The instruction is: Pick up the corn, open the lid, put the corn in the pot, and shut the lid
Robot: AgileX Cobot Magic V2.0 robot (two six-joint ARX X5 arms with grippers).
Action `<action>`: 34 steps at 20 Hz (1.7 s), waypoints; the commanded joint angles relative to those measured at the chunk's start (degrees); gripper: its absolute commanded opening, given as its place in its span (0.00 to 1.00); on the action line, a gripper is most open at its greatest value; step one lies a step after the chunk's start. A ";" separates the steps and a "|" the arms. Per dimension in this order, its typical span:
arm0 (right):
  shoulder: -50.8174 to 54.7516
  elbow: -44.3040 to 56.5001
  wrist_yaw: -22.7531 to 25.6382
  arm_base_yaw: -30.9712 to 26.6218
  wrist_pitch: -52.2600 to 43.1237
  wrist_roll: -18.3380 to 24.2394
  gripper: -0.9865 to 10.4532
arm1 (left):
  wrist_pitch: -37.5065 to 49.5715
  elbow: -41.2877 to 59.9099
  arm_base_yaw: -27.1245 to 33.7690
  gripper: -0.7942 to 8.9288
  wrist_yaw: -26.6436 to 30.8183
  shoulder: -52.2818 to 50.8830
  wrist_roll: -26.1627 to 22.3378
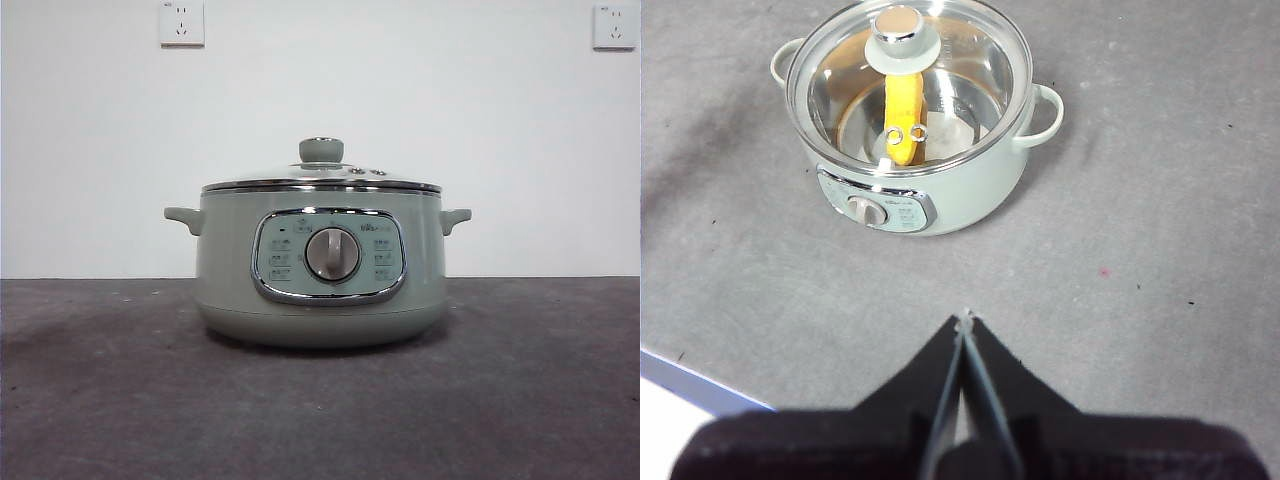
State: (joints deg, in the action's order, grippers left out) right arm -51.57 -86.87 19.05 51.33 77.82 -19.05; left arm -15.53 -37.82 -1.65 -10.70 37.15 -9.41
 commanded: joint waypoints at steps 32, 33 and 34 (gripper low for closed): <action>0.09 0.55 0.83 -0.96 1.09 0.15 0.09 | 6.19 37.40 1.86 0.08 7.72 -35.89 12.61; 0.15 0.55 1.11 -2.27 1.11 1.40 0.09 | 6.19 37.40 1.86 0.08 7.72 -35.89 12.61; 0.52 0.70 1.36 -5.11 0.98 3.06 0.09 | 6.19 37.40 1.86 0.08 7.72 -35.87 12.61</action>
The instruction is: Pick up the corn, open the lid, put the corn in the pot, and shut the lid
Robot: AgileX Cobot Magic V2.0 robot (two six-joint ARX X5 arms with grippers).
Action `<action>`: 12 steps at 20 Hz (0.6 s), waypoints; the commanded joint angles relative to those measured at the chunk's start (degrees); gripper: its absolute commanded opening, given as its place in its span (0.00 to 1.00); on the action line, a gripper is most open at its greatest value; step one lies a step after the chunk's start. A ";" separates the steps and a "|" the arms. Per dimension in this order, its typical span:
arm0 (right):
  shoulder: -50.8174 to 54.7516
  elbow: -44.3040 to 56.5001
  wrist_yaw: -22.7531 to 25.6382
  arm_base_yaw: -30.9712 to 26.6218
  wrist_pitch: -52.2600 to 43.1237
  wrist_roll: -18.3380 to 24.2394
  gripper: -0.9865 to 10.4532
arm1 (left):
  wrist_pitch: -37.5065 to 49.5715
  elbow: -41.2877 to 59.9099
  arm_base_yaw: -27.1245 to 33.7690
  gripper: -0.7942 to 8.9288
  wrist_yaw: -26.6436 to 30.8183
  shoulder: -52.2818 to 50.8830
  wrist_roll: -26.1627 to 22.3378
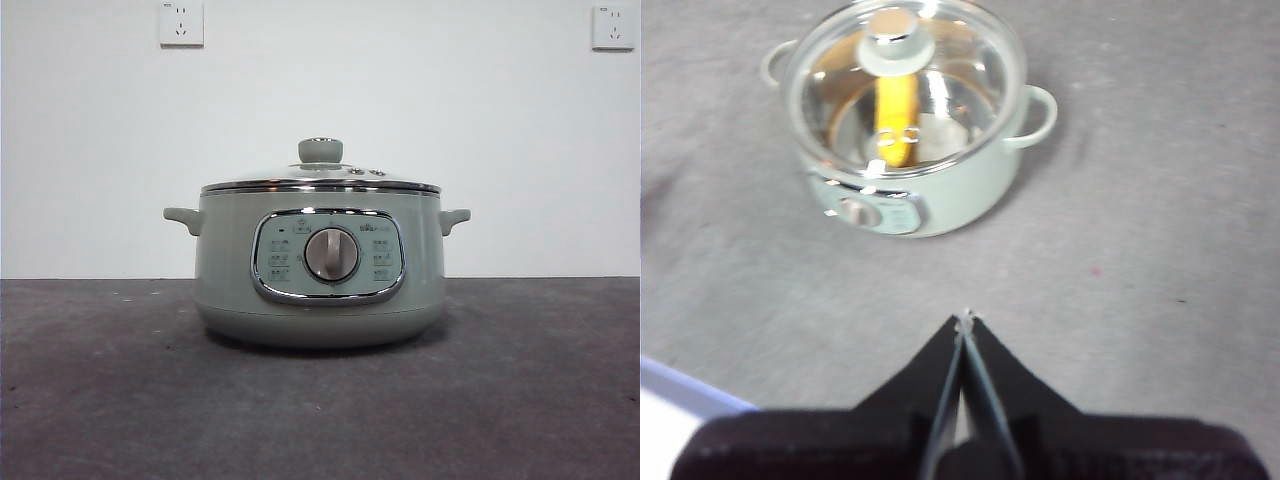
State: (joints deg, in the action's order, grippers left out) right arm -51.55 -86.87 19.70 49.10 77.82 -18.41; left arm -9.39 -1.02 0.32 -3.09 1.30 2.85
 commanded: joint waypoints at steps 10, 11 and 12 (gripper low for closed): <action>31.39 51.52 -22.71 -48.04 -50.99 23.12 0.09 | 0.04 0.59 -0.11 0.08 0.11 -0.02 0.37; 34.69 57.81 -22.67 -50.34 -53.55 23.19 0.09 | 0.04 0.59 -0.11 0.08 0.11 -0.02 0.37; 37.33 62.55 -22.67 -51.84 -55.06 23.17 0.09 | 0.04 0.59 -0.11 0.08 0.11 -0.02 0.35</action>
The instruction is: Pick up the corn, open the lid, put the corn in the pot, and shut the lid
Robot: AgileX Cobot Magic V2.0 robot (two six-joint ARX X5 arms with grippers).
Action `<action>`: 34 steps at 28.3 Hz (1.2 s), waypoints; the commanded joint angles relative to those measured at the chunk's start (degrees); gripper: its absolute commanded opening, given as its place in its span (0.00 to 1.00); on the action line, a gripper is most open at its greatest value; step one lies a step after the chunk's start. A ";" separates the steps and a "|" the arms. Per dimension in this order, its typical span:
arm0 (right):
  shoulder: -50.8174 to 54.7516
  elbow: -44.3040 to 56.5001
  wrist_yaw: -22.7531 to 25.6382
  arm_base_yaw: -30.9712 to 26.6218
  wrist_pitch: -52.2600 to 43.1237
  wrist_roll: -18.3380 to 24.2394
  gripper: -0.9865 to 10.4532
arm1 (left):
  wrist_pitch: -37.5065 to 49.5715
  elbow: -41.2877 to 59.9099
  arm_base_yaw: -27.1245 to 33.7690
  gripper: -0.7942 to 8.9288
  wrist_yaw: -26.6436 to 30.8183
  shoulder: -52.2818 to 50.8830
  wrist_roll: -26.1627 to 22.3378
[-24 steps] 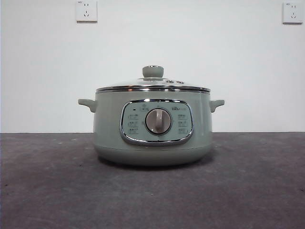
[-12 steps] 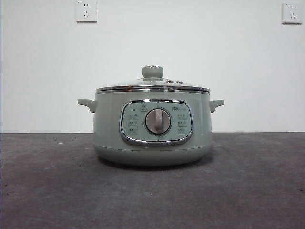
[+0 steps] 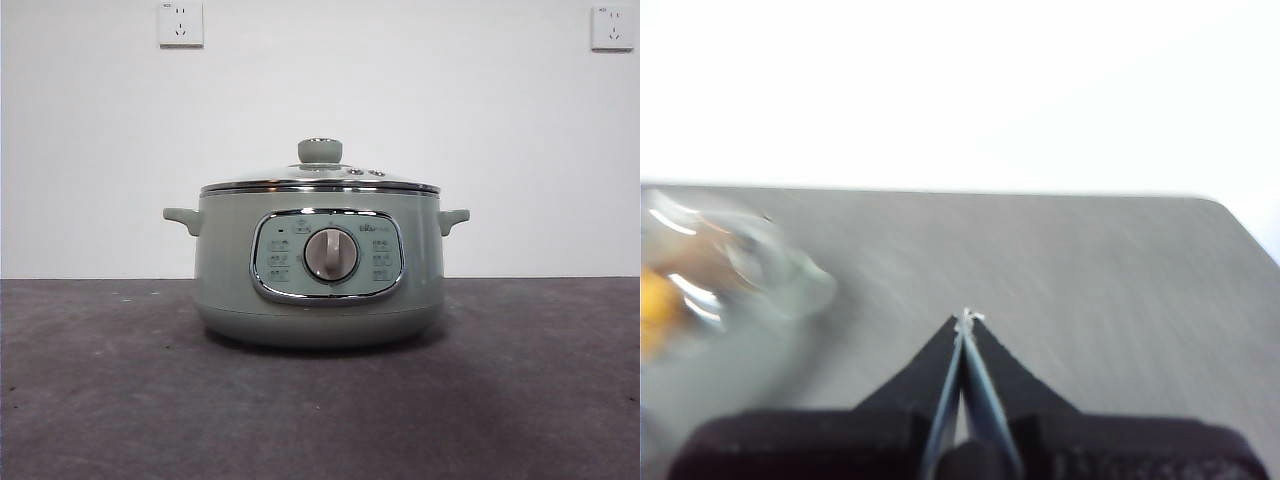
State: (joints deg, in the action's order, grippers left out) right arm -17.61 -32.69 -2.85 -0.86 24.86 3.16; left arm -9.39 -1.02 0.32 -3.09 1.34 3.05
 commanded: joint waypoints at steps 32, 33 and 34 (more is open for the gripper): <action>17.16 31.87 0.92 -3.61 -14.67 0.98 0.09 | 0.02 0.59 -0.11 0.08 0.11 0.55 0.17; 17.16 31.87 0.92 -3.61 -14.67 0.98 0.09 | 0.04 0.59 -0.11 0.08 0.11 0.55 0.17; 17.16 31.87 0.92 -3.61 -14.67 0.98 0.09 | 0.02 0.59 -0.11 0.08 0.11 0.55 0.15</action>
